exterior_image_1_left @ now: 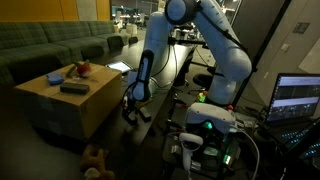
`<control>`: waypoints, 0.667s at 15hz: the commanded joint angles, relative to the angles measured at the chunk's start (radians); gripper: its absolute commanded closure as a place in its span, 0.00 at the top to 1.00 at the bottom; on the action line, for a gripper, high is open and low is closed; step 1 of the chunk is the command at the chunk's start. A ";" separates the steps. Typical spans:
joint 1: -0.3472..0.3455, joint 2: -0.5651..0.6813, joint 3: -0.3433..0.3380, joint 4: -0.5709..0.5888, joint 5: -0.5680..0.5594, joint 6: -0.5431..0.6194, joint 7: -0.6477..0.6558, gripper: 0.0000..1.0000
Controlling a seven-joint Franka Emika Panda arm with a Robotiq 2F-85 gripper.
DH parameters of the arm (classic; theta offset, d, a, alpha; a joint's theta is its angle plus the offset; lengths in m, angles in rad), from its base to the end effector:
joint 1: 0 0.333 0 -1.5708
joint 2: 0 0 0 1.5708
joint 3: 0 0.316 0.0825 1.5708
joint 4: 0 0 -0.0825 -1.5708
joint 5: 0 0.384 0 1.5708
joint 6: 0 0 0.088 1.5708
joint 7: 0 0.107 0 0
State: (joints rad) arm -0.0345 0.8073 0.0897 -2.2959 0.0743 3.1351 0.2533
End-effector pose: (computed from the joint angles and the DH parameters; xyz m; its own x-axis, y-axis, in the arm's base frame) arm 0.4737 0.0276 0.0084 0.9548 -0.2969 0.0111 -0.2954 -0.9526 -0.0726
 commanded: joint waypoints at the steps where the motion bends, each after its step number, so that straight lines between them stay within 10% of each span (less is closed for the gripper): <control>1: -0.043 0.065 0.035 0.065 0.019 0.015 -0.068 1.00; 10: -0.060 0.078 0.004 0.088 0.015 0.024 -0.107 1.00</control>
State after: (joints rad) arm -0.0959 0.8823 0.1023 -2.2167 0.0743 3.1370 0.1801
